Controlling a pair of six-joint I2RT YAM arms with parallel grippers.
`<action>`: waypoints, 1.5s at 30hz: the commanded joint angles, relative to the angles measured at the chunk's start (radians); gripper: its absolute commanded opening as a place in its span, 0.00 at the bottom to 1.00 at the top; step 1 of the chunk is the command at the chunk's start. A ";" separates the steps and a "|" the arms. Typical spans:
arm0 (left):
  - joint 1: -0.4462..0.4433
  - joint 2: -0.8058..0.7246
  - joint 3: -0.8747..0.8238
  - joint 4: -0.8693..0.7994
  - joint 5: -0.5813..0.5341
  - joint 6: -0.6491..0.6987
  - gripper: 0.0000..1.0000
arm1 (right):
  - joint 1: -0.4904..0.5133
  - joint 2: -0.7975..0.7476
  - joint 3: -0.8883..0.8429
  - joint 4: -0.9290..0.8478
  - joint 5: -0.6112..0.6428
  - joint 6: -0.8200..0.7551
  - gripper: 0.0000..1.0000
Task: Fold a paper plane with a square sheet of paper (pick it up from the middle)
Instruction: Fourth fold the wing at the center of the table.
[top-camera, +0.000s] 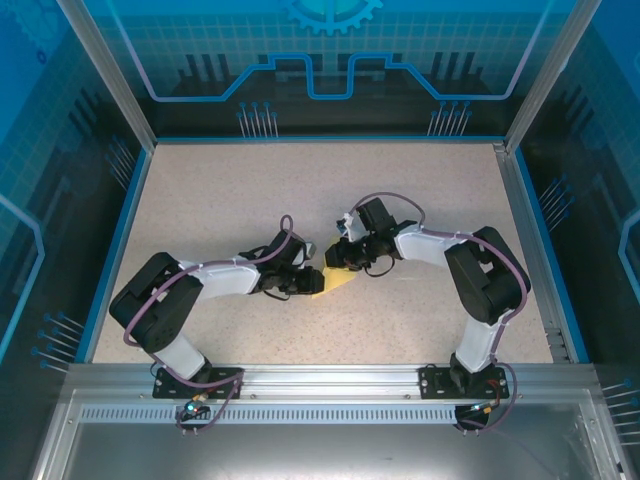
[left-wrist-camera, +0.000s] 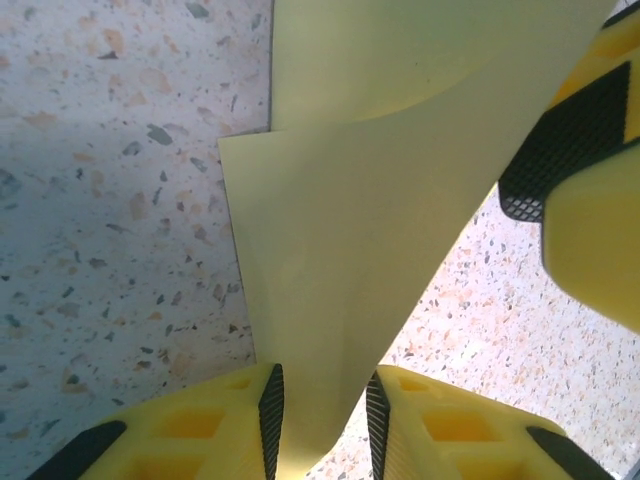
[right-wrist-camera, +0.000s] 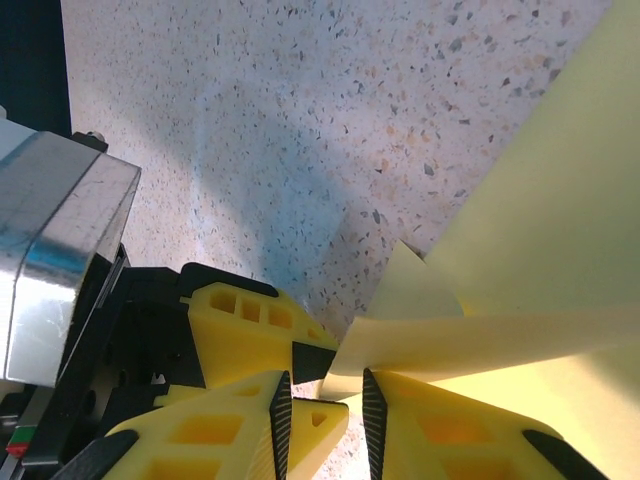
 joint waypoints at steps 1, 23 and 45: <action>-0.002 0.020 0.042 -0.059 -0.034 0.054 0.31 | 0.006 0.016 0.030 -0.006 0.006 0.002 0.28; -0.023 0.054 0.079 -0.068 -0.072 0.089 0.11 | 0.002 0.005 0.028 -0.026 0.005 -0.012 0.29; 0.063 0.089 0.033 0.067 0.167 0.031 0.04 | -0.049 -0.127 -0.090 0.065 -0.019 0.016 0.24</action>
